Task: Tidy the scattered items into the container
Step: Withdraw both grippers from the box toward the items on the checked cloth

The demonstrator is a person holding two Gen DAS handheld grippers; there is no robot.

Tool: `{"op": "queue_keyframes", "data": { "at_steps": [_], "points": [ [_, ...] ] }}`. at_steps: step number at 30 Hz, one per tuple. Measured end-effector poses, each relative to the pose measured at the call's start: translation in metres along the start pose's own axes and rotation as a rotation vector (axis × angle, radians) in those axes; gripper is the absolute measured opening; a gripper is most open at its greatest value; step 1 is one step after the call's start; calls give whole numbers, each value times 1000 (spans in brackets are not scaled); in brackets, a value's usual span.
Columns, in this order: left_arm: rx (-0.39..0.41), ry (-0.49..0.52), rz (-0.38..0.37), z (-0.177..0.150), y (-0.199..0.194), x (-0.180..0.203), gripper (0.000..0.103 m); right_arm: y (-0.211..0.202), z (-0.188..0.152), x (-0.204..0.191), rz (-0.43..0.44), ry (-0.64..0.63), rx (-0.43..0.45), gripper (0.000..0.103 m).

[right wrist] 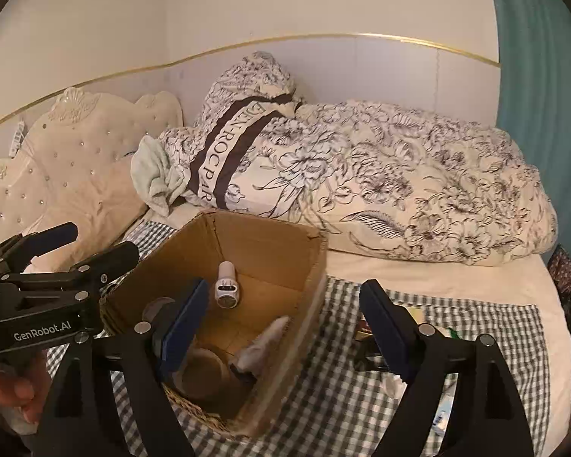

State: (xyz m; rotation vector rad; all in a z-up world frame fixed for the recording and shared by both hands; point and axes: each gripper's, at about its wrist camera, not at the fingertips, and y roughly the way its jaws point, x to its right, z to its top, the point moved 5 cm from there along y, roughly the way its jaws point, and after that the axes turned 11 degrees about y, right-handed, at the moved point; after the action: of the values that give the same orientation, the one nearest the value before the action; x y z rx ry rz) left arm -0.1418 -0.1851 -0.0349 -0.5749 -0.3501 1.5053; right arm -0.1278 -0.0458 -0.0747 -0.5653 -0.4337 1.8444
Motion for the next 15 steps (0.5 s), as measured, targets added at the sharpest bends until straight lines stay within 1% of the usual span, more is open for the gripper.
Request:
{"op": "queue_keyframes", "data": {
  "at_steps": [2,7,11,15],
  "points": [
    [3,-6,-10,0,-4,6,103,-10,-1,8,-13,0,14,84],
    [17,-1,-32,0,-15,26,103,-33,-1,35,-33,44,49,87],
    [33,18,-43,1,-23,43,103,-49,0,57,-33,111,70,88],
    [43,39,-49,2,-28,59,103,-59,0,69,-41,122,86,89]
  ]
}}
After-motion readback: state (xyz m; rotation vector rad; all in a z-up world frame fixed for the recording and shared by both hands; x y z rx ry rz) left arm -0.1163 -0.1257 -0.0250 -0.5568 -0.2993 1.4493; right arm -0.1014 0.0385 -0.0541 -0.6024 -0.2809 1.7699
